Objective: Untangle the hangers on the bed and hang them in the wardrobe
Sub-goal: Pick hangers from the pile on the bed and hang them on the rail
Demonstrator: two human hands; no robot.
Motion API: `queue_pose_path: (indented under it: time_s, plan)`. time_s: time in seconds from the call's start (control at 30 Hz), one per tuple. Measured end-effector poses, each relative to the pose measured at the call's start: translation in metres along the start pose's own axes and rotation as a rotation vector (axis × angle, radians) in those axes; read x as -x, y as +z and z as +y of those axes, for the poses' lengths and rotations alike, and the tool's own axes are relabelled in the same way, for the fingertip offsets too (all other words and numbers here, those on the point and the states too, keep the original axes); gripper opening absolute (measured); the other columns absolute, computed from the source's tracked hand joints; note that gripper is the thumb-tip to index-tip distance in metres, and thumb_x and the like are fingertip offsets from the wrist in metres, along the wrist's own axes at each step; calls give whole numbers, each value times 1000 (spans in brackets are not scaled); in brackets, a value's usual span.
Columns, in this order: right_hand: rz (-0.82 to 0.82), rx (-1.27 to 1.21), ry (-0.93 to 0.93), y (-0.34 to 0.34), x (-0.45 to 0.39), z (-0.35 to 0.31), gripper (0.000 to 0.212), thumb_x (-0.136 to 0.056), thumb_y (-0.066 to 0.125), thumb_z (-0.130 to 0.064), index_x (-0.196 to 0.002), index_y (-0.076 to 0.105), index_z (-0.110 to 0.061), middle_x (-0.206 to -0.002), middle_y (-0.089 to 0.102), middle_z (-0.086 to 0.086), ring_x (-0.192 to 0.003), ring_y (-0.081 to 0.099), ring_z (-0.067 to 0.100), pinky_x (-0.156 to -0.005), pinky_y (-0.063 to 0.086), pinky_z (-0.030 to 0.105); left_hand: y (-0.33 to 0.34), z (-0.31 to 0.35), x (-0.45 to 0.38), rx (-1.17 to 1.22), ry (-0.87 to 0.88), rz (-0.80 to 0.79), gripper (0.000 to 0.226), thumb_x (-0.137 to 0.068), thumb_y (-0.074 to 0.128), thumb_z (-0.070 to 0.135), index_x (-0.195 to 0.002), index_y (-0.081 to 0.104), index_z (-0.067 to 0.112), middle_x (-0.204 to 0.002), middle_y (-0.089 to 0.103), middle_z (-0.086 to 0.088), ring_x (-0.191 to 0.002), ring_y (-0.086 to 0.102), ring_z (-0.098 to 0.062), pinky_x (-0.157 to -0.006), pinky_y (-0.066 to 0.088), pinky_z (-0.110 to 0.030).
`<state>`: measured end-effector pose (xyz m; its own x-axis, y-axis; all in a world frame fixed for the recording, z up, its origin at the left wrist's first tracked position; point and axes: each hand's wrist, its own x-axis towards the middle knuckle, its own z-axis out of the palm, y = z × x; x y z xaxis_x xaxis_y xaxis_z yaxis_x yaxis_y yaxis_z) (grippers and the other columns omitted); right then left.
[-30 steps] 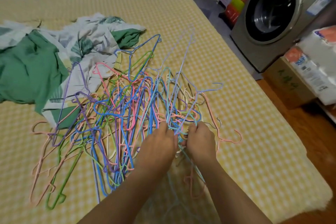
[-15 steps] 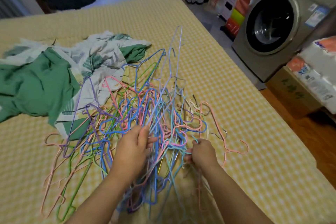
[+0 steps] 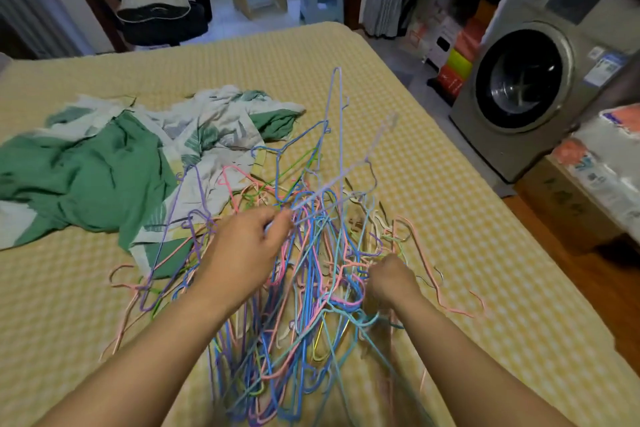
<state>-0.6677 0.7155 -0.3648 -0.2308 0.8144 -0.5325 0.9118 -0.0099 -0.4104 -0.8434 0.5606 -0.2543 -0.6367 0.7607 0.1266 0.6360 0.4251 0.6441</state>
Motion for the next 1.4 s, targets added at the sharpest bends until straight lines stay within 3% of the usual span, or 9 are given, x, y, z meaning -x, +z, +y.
queue_pose_path:
  time_s: [0.13, 0.47, 0.67, 0.77, 0.9, 1.0, 1.13, 1.23, 1.4]
  plan:
    - [135, 35, 5, -21, -23, -14, 37, -93, 46, -23, -126, 54, -7, -128, 62, 20, -118, 59, 37, -90, 47, 38, -5, 17, -18, -163, 198, -42, 59, -89, 32, 62, -61, 50, 13, -58, 63, -5, -64, 62, -30, -59, 42, -37]
    - [94, -372, -75, -74, -24, -24, 34, -88, 39, -41, -95, 61, -16, -102, 70, 16, -87, 68, 34, -80, 57, 44, -54, 73, -32, 648, -60, 196, 40, -106, 42, 25, -75, 50, 0, -62, 59, -13, -75, 76, -20, -75, 59, -48]
    - [-640, -1352, -42, -102, 118, -83, 43, -85, 61, -56, -108, 58, -20, -119, 64, 10, -115, 63, 36, -93, 53, 54, -105, 59, 75, 540, -80, -63, 32, -100, 43, 45, -102, 71, 29, -111, 70, 11, -106, 67, -11, -97, 51, -35]
    - [-762, -1558, -126, -87, 174, -114, 37, -79, 69, -49, -104, 59, -24, -105, 63, 4, -111, 63, 30, -91, 53, 53, -119, 35, 116, 449, -119, -261, 36, -97, 45, 47, -114, 70, 26, -123, 65, 17, -113, 63, -11, -100, 51, -43]
    - [-615, -1421, -153, -51, 203, -151, 7, -93, 64, -24, -92, 58, -19, -76, 56, -2, -75, 56, 17, -94, 50, 54, -125, 17, 135, 238, -174, -278, 24, -98, 55, 34, -81, 64, 18, -107, 69, 16, -99, 62, 4, -87, 51, -37]
    - [-685, -1127, -221, -13, 225, -166, 6, -92, 59, -19, -95, 55, -16, -82, 52, 5, -77, 55, 19, -94, 52, 59, -117, 16, 137, 459, -546, -184, 11, -93, 61, 9, -94, 53, 17, -88, 69, -2, -66, 63, -14, -61, 50, -37]
    - [-852, -763, -361, 3, 170, -153, 29, -94, 65, -33, -119, 60, -20, -104, 61, 0, -98, 59, 17, -87, 53, 35, -94, -1, 137, 578, -823, -47, 26, -74, 57, 25, -97, 67, 31, -69, 54, -10, -43, 41, -19, -52, 25, -29]
    - [-466, -684, -180, -22, 40, -125, 46, -84, 70, -41, -124, 58, -20, -103, 59, 4, -93, 57, 23, -71, 47, 32, -77, -17, 133, 509, -885, 119, 12, -87, 56, 17, -93, 66, 13, -65, 49, -8, -41, 37, -18, -51, 28, -29]
    - [-93, -486, 34, -65, -141, -91, 74, -75, 71, -30, -138, 40, -5, -126, 56, 16, -110, 60, 34, -97, 52, 48, -34, -41, 121, 405, -865, 218, 13, -91, 56, 11, -95, 66, 18, -60, 52, -3, -38, 40, -18, -44, 27, -18]
